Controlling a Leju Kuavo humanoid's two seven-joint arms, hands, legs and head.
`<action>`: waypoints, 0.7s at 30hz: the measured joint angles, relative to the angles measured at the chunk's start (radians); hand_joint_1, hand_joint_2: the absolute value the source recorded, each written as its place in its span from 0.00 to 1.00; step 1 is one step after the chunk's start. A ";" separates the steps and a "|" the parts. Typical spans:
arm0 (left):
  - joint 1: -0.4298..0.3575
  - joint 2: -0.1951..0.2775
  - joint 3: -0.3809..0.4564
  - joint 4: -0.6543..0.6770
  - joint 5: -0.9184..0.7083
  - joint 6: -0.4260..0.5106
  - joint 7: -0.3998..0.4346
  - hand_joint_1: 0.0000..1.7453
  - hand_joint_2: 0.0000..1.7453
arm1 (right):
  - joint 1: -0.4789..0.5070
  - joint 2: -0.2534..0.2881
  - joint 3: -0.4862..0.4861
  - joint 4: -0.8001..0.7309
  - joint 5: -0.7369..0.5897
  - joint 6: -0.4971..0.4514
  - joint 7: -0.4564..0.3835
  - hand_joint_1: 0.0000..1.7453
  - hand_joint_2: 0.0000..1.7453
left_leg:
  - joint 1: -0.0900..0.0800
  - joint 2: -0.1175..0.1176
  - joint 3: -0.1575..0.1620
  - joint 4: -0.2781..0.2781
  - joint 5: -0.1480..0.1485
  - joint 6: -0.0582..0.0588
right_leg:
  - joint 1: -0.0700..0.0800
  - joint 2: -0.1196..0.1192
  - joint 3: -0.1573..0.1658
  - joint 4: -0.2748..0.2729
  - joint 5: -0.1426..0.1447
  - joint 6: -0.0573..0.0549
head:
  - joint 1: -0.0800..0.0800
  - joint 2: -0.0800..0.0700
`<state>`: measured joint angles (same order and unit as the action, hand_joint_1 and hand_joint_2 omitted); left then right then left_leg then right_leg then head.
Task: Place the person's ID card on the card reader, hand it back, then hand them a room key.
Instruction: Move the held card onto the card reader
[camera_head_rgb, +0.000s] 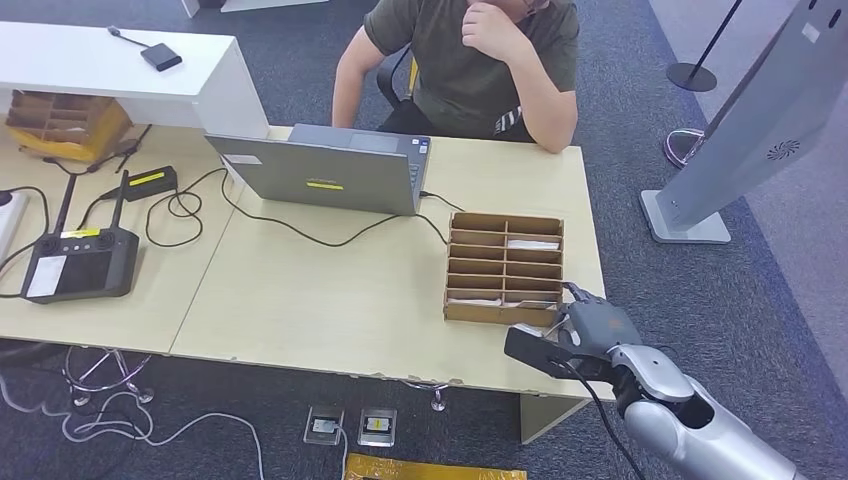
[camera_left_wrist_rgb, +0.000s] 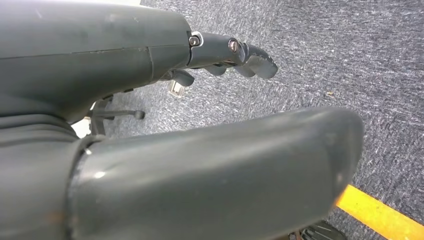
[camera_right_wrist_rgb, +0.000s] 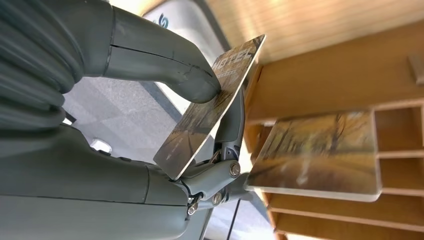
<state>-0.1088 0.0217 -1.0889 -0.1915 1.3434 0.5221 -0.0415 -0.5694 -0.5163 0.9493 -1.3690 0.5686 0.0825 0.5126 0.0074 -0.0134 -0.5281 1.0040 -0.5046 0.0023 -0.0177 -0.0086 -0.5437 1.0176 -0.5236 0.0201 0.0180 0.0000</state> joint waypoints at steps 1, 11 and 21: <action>0.000 0.000 0.000 0.000 0.001 0.000 0.002 0.00 0.00 | -0.003 0.002 0.007 0.005 -0.003 -0.002 0.000 1.00 1.00 | 0.000 0.000 0.000 0.000 0.000 0.000 | 0.000 0.000 0.000 0.000 0.000 0.000 | 0.000 0.000; 0.000 0.000 0.001 0.000 0.005 0.001 0.012 0.00 0.00 | -0.028 0.011 0.045 0.046 -0.026 -0.014 0.001 1.00 1.00 | 0.000 0.000 0.001 0.000 0.000 0.000 | 0.000 0.001 0.000 0.000 0.000 0.000 | 0.000 0.000; 0.001 0.000 0.001 0.000 0.008 0.010 0.012 0.00 0.00 | -0.055 -0.011 0.057 0.075 -0.022 -0.072 0.033 1.00 1.00 | 0.000 0.000 0.001 0.000 0.000 0.000 | 0.000 0.001 0.000 0.000 0.000 0.000 | 0.000 0.000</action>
<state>-0.1080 0.0214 -1.0883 -0.1913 1.3513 0.5322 -0.0298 -0.6241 -0.5278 1.0066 -1.2943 0.5464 0.0110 0.5453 0.0073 -0.0132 -0.5273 1.0042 -0.5046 0.0022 -0.0177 -0.0078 -0.5437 1.0176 -0.5236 0.0200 0.0180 0.0000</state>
